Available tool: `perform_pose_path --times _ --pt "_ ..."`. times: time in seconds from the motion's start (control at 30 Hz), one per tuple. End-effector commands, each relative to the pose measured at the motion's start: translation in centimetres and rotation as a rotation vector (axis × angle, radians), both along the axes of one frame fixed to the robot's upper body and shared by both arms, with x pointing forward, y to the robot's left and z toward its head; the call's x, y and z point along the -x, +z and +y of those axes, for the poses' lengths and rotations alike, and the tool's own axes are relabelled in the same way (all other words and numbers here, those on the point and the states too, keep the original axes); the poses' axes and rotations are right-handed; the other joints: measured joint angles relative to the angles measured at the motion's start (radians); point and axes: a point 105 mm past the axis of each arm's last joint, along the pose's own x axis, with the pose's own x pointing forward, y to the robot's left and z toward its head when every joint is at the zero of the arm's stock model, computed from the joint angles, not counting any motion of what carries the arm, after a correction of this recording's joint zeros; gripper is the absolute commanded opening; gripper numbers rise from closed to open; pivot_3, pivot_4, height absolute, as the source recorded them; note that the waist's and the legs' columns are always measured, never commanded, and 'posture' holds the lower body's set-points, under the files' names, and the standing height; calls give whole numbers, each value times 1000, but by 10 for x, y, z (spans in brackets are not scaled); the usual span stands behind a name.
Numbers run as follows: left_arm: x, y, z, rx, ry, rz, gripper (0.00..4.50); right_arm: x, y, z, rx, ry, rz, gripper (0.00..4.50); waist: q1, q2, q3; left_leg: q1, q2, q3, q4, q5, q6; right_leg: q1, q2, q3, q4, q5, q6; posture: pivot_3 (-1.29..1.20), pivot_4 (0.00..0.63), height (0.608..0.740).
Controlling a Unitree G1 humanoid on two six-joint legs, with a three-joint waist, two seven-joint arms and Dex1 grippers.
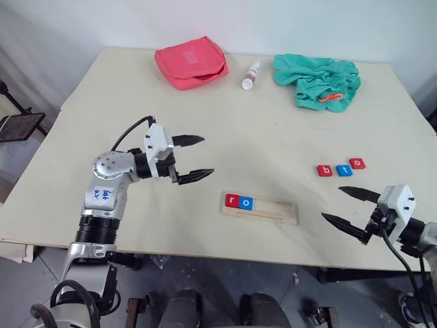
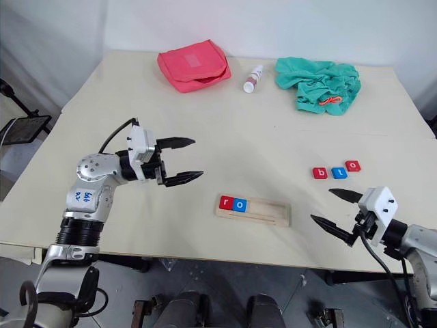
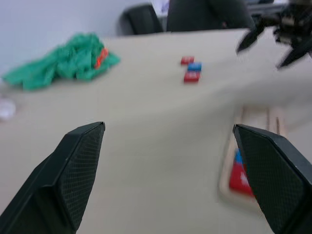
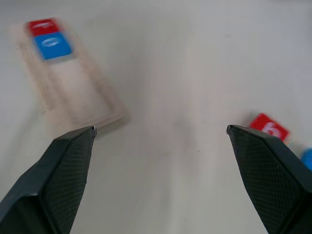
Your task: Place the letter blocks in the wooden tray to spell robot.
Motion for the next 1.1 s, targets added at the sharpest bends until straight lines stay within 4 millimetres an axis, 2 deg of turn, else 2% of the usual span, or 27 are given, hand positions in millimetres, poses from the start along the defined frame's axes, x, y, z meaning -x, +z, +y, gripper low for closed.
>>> perform_pose_path --times 0.03,0.1,0.23,0.33,0.43,0.73,1.1 --pt "10 -9 10 0 -60 -102 4471 -10 18 -10 -52 -183 -75 4500 0 0 0 0 0 0 0 0 0 0 0 0 0 0 0 0 150 740" --pt "16 -19 14 21 -94 -92 4471 -13 17 -14 -75 -281 -81 4500 0 1 0 0 0 0 0 0 0 0 0 0 0 0 0 0 150 740" --pt "15 -23 19 98 -85 -104 4471 -14 14 -16 -52 -363 -79 4500 2 1 0 0 -1 -1 0 0 0 0 -1 0 1 0 0 0 150 740" --pt "28 -48 21 22 -195 -85 4471 -10 14 -10 -121 -458 -72 4500 0 1 -1 0 -1 0 0 0 1 0 0 0 1 0 0 0 150 740" --pt "30 -57 23 43 -239 -63 4471 -4 14 -9 -162 -523 -85 4500 -2 2 -1 1 -1 0 -1 0 1 -2 0 -1 4 0 0 0 150 740" --pt "30 -68 17 6 -295 -12 4471 0 10 -15 -178 -590 -93 4500 -4 2 -1 1 -2 1 -1 1 2 -2 -1 1 6 0 1 0 150 740" --pt "28 -69 13 -4 -308 1 4471 -5 8 -15 -187 -589 -90 4500 -9 2 -1 1 -2 1 -1 1 2 -2 -1 1 7 0 1 0 150 740"
